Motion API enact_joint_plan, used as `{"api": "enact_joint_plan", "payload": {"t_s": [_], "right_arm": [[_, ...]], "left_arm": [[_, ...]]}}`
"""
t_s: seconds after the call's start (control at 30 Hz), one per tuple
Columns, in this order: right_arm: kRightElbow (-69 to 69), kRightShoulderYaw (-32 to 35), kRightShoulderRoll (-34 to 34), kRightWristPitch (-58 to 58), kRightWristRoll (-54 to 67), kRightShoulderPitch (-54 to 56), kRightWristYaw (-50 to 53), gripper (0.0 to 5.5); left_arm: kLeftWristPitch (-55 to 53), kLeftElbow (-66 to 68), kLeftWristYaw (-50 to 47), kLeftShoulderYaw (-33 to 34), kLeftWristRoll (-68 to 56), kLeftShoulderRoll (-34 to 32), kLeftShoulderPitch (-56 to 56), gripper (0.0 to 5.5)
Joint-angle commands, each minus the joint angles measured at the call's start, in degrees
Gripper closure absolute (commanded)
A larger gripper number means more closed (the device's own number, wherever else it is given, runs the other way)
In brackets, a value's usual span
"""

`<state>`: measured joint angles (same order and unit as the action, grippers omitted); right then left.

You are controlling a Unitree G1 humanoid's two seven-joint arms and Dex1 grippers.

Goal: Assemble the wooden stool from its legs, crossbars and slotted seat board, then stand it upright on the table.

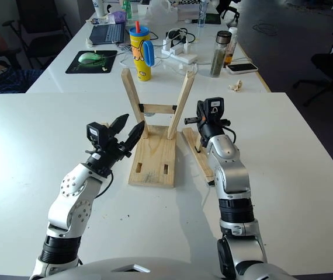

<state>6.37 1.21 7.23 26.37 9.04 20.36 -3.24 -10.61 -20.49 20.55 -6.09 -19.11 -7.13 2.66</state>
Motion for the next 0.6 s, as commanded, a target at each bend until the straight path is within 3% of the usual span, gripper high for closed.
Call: {"api": "enact_joint_plan", "payload": {"t_s": [0.03,0.6], "right_arm": [[-4.9,0.1,1.0,4.7,-0.1,-1.2,-1.4,5.49],[5.3,3.7,2.5,-9.4,1.0,11.5,-3.1,5.49]], "left_arm": [[-0.1,0.0,0.0,0.4,0.2,-0.3,0.5,2.58],[0.5,0.1,-0.7,-0.1,0.7,0.7,-0.1,2.58]]}}
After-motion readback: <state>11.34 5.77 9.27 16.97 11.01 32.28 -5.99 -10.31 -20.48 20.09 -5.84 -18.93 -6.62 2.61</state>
